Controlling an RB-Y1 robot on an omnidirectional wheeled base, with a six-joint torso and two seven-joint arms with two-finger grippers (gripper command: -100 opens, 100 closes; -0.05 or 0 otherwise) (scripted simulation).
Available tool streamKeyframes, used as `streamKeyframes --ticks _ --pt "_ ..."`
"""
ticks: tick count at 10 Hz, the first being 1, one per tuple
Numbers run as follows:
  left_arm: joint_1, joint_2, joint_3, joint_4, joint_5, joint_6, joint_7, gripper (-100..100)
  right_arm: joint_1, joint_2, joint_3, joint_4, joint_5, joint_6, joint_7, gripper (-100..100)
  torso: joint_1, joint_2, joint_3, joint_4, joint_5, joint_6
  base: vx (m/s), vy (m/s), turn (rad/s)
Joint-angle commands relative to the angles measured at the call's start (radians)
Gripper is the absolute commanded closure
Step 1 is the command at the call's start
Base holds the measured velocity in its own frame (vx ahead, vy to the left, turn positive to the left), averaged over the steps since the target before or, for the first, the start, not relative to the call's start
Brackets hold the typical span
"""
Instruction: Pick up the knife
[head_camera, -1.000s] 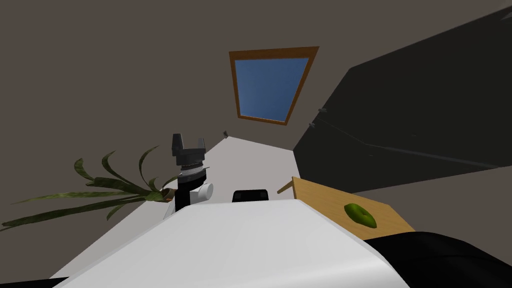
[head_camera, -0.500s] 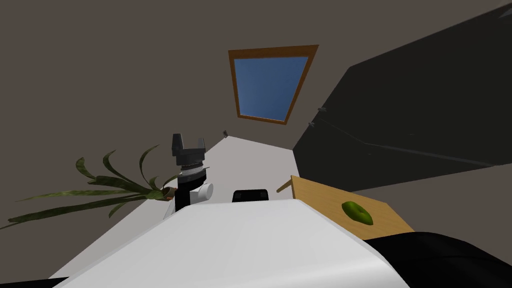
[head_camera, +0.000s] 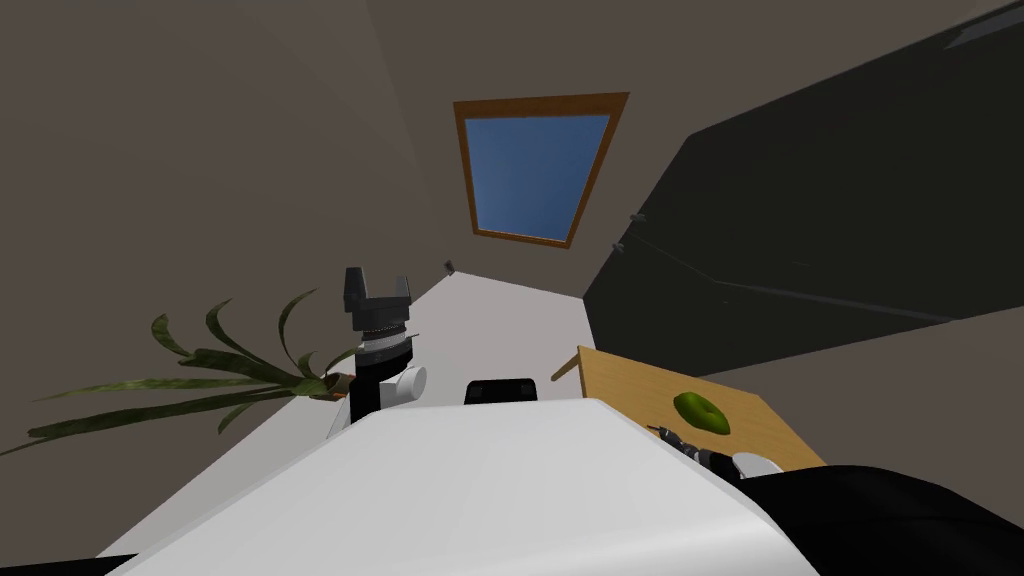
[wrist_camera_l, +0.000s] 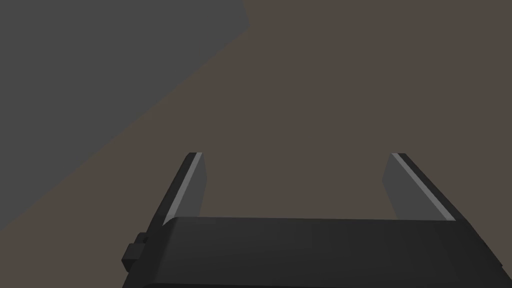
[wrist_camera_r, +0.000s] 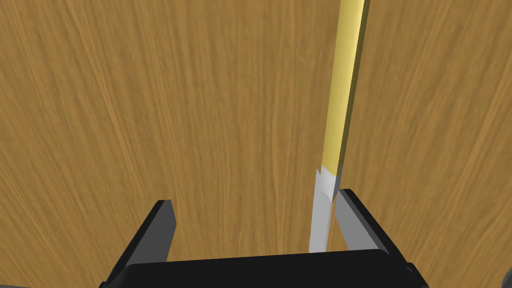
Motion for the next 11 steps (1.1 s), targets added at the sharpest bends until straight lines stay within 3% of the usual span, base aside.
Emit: streamKeyframes --ticks 1,2,3,5,6,7,9,10,11 --pt "0.000 0.000 0.000 0.000 0.000 0.000 0.000 0 -0.021 -0.018 0.050 0.011 -0.018 0.027 -0.046 -100 0.000 0.000 0.000 0.000 0.000 0.000 -0.073 -0.029 -0.011" --pt "0.000 0.000 0.000 0.000 0.000 0.000 0.000 0 -0.021 -0.018 0.080 0.011 -0.018 0.027 -0.046 -100 -0.001 0.001 0.001 0.000 0.000 0.000 -0.038 -0.022 0.017" --pt "0.000 0.000 0.000 0.000 0.000 0.000 0.000 0 -0.042 -0.052 0.111 -0.029 -0.035 0.074 -0.087 -100 -0.001 0.000 0.000 0.000 -0.001 0.000 -0.060 -0.035 -0.042" --pt "0.000 0.000 0.000 0.000 0.000 0.000 0.000 0 -0.042 -0.052 0.175 -0.036 -0.035 0.074 -0.139 -100 -0.002 0.001 0.001 0.000 -0.001 0.000 -0.054 -0.020 -0.003" --pt "0.000 0.000 0.000 0.000 0.000 0.000 0.000 0 -0.042 -0.052 0.185 -0.036 -0.035 0.074 -0.140 -100 0.000 0.000 0.000 0.000 0.000 0.000 -0.005 -0.001 -0.004" --pt "0.000 0.000 0.000 0.000 0.000 0.000 0.000 0 -0.063 -0.086 0.225 -0.083 -0.051 0.120 -0.193 -100 0.000 -0.002 -0.001 0.000 0.000 0.000 -0.062 -0.020 -0.045" --pt "0.000 0.000 0.000 0.000 0.000 0.000 0.000 0 -0.063 -0.086 0.290 -0.083 -0.051 0.120 -0.235 -100 -0.001 0.001 0.000 0.000 0.000 0.000 -0.045 -0.023 0.005" --pt "0.000 0.000 0.000 0.000 0.000 0.000 0.000 0 -0.084 -0.120 0.319 -0.131 -0.068 0.167 -0.280 -100 0.000 0.000 0.000 -0.001 -0.001 0.002 -0.059 -0.039 -0.051" --pt "0.000 0.000 0.000 0.000 0.000 0.000 0.000 0 -0.084 -0.120 0.350 -0.131 -0.068 0.167 -0.320 -100 -0.002 0.001 0.000 -0.001 -0.001 0.001 -0.069 -0.040 -0.021"
